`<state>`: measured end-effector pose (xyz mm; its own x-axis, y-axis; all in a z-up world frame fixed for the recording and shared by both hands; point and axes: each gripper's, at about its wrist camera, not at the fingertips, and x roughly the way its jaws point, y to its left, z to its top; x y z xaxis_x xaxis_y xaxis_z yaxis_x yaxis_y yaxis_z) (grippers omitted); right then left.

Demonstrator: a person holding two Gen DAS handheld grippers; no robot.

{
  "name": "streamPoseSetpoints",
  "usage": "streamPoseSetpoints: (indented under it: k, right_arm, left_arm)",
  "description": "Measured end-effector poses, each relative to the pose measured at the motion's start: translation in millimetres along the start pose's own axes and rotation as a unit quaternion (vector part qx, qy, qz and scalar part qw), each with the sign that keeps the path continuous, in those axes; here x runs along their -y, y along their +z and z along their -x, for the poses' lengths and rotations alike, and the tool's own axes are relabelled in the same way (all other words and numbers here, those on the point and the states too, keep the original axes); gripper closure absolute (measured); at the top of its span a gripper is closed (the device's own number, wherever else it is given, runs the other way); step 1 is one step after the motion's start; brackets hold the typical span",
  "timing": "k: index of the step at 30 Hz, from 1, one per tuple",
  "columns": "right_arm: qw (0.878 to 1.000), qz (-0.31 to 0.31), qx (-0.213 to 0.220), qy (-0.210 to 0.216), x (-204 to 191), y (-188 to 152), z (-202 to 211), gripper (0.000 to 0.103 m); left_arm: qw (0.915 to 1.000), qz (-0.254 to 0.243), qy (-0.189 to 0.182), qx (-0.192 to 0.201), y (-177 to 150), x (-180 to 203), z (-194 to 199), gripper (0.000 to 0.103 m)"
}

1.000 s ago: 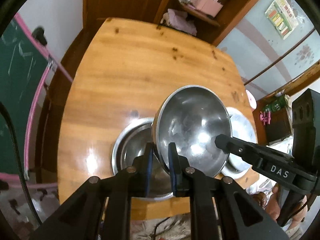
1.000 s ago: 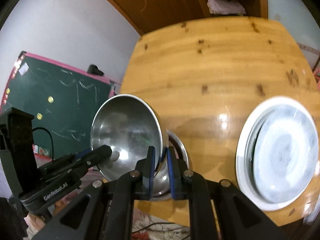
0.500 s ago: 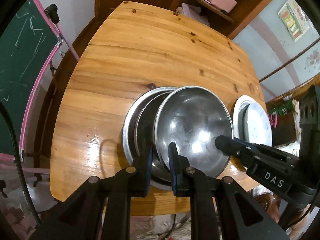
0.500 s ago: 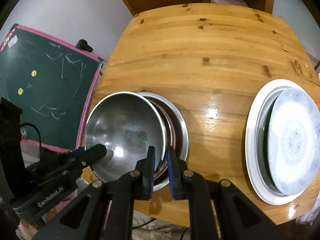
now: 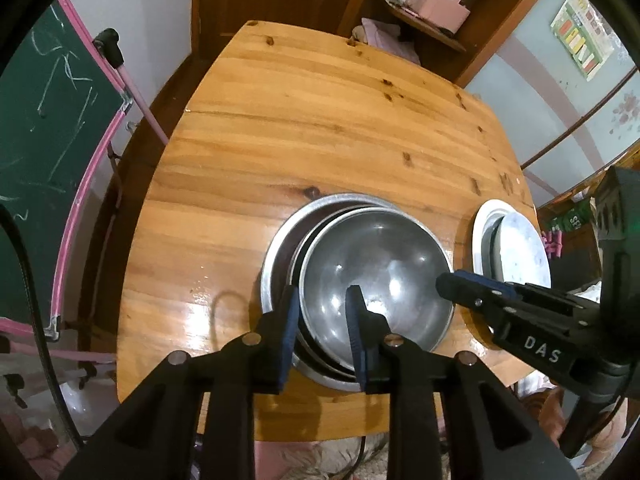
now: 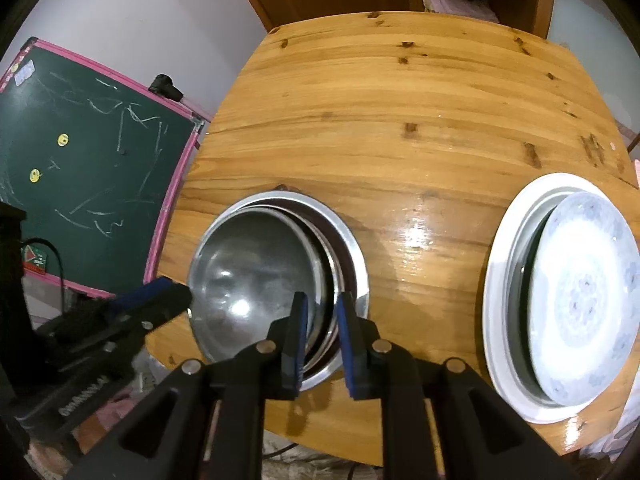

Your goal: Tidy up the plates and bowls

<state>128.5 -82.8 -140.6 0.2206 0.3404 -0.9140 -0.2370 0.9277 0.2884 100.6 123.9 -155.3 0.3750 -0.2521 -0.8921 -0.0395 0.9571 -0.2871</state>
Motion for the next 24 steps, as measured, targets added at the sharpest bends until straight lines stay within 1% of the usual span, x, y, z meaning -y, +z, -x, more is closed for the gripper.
streamPoseSetpoints:
  k: [7,11,15,16,18,19,20,24]
  right_arm:
    - [1.0,-0.004,0.003,0.009,4,-1,3,0.087]
    - [1.0,0.0,0.015,0.016,4,1,11,0.087]
    - [0.999,-0.004,0.029,0.032,7,2,21,0.087]
    - [0.999,-0.004,0.034,0.04,7,3,25,0.086]
    - [0.997,0.0,0.043,0.056,6,4,34,0.075]
    - [0.997,0.001,0.051,0.062,7,3,39,0.069]
    - [0.996,0.001,0.058,0.065,6,2,43,0.065]
    - [0.994,0.008,0.08,0.078,1,3,63,0.063]
  left_arm:
    - [0.9999,0.01,-0.002,0.008,5,-5,5,0.079]
    - [0.9998,0.016,-0.002,0.014,7,-7,8,0.071]
    - [0.9996,0.014,-0.001,0.023,8,-8,14,0.069]
    - [0.9996,0.012,-0.001,0.027,9,-8,16,0.067]
    - [0.9994,0.008,0.002,0.034,9,-6,20,0.055]
    - [0.9992,0.007,0.003,0.039,9,-5,23,0.052]
    - [0.999,0.006,0.003,0.043,9,-4,25,0.05]
    - [0.9986,-0.003,0.001,0.052,11,2,37,0.048]
